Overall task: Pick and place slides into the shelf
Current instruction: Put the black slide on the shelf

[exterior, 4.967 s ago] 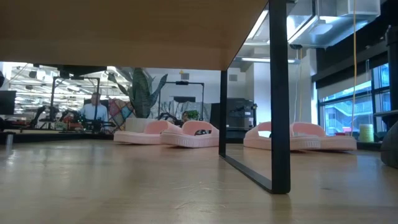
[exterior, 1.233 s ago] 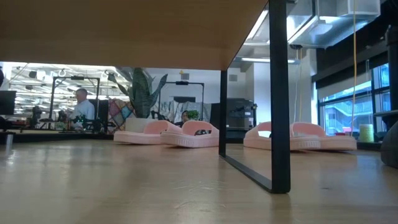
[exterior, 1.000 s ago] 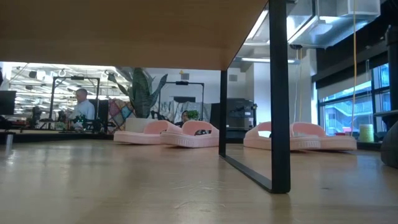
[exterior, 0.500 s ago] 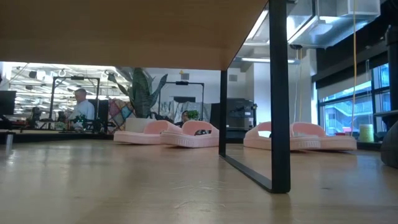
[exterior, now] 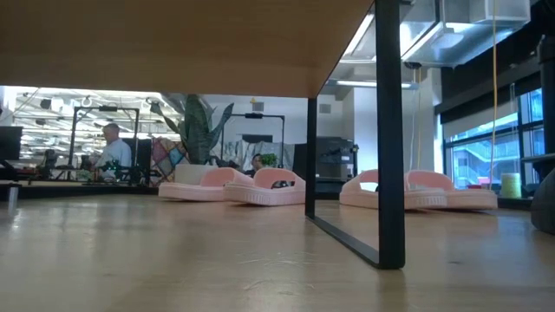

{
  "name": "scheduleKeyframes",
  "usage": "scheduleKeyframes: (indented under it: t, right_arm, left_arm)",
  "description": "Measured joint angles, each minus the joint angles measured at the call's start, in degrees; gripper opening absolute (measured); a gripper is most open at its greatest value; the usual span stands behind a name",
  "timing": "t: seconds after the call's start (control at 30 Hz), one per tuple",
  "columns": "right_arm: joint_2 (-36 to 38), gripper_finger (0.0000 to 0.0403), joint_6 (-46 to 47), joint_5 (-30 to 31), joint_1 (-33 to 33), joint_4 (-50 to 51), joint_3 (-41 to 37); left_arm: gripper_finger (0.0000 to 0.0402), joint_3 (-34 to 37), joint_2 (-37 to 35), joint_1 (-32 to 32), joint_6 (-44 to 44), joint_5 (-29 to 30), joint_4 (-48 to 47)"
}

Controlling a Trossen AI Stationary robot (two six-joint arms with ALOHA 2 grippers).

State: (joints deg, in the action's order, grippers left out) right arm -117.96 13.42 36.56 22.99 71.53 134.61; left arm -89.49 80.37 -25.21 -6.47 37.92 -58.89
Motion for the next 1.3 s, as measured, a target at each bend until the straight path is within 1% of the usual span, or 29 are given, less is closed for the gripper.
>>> scheduleKeyframes:
  t: [0.17,0.3,0.4,0.63,0.9,1.0,1.13,1.3]
  right_arm:
    - [-0.1,0.0013,-0.6,-0.5,-0.2,-0.2,-0.1]
    - [-0.1,0.0013,-0.9,-0.6,-0.3,-0.2,-0.1]
    - [-0.1,0.0013,-0.9,-0.5,-0.3,-0.2,-0.1]
    - [-0.1,0.0013,-0.6,-0.2,-0.3,-0.5,-0.1]
    - [-0.1,0.0015,-0.6,1.1,-0.3,-1.1,-0.1]
    - [-0.1,0.0026,-0.3,1.1,-0.3,-1.1,-0.1]
    - [-0.1,0.0051,-1.0,0.7,-0.2,-1.1,-0.1]
    - [-0.2,0.0091,-1.1,0.2,-0.2,-1.3,-0.1]
  left_arm:
    - [0.0211,0.0,1.1,0.0,-2.1,-0.5,-0.1]
    - [0.0205,-0.1,1.6,0.0,-2.2,-1.4,-0.3]
    - [0.0187,-0.1,1.5,0.0,-2.2,-1.5,-0.5]
    - [0.0129,-0.1,1.5,0.0,-1.8,-1.7,-0.5]
    - [0.0099,-0.1,1.5,0.0,-1.7,-1.6,-0.6]
    - [0.0075,-0.1,1.5,0.0,-1.7,-1.6,-0.6]
    - [0.0038,-0.1,1.5,0.0,-1.7,-1.7,-0.6]
    - [0.0037,-0.1,1.5,0.0,-1.7,-1.8,-0.7]
